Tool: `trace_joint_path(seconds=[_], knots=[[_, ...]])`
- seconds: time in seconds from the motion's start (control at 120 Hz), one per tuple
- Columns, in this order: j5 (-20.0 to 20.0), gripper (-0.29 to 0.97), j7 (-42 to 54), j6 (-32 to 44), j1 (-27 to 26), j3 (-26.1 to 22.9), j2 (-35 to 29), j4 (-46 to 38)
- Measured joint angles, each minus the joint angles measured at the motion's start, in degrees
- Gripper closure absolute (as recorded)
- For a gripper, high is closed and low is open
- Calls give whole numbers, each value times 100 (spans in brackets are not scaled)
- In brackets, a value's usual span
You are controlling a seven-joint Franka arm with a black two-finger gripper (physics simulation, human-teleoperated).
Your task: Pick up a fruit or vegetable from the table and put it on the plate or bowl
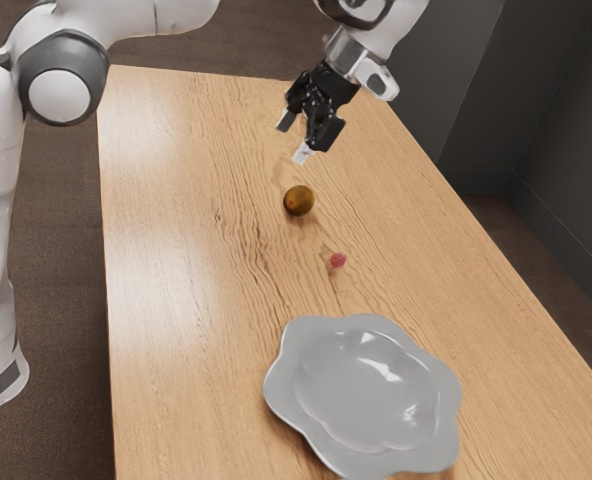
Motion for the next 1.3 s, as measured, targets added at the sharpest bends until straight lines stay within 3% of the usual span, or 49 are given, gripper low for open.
trace_joint_path(seconds=[0.192, 0.433, 0.558, 0.742, 0.95, 1.117, 1.3], knots=[[31, 0, -81, 1674, -3, 0, 24, -83], [-108, 0, 302, 2325, 198, -110, 128, 578], [-42, 0, 649, 2314, 161, -306, 129, 108], [141, 0, 1267, 3062, 205, -330, -173, -1566], [48, 0, 1944, 3641, 474, -46, -403, -2128], [13, 0, 2333, 3843, 544, 212, -1074, -2995], [-2, 0, 2013, 3851, 740, 185, -1059, -3046]])
